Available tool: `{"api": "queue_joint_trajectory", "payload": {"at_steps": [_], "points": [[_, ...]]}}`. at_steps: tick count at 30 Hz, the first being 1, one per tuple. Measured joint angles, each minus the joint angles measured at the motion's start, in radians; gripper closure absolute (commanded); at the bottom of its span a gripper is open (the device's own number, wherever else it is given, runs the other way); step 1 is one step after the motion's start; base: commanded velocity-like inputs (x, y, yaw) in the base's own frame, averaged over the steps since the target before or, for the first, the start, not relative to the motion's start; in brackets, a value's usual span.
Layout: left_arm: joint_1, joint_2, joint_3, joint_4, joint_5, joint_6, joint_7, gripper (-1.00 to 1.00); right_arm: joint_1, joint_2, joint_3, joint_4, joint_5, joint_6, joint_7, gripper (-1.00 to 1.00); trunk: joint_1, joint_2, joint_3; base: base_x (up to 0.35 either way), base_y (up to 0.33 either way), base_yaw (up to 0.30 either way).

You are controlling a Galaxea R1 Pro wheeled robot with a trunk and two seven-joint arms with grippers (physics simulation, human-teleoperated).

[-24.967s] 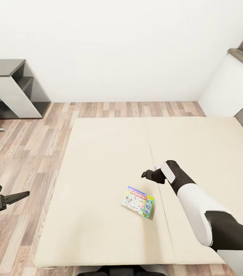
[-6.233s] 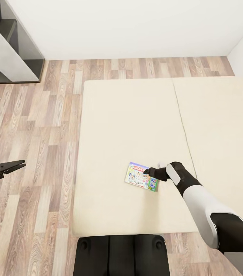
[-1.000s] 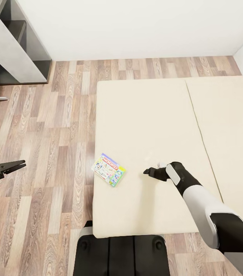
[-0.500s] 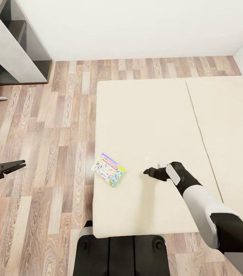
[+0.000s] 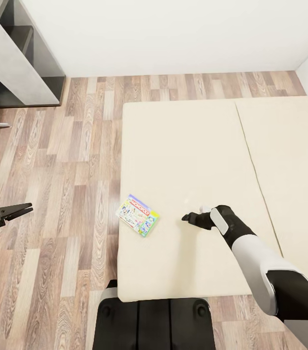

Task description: Put all the toys in the child's room - the three board games (two on the bed and one on the table), the two jigsaw puzzles on the table, and the tennis ball on the table - inside the toy box on the table in the child's room.

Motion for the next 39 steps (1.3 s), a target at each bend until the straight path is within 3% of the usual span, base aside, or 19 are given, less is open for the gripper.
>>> {"api": "queue_joint_trajectory", "payload": {"at_steps": [39], "points": [[0.0,0.0,0.002,0.0,0.0,0.0,-0.001,-1.0,0.0,0.0,-0.001,-0.001,-0.001,0.0,0.001,-1.0,0.0,0.0,0.0,0.0,0.0,0.0]]}}
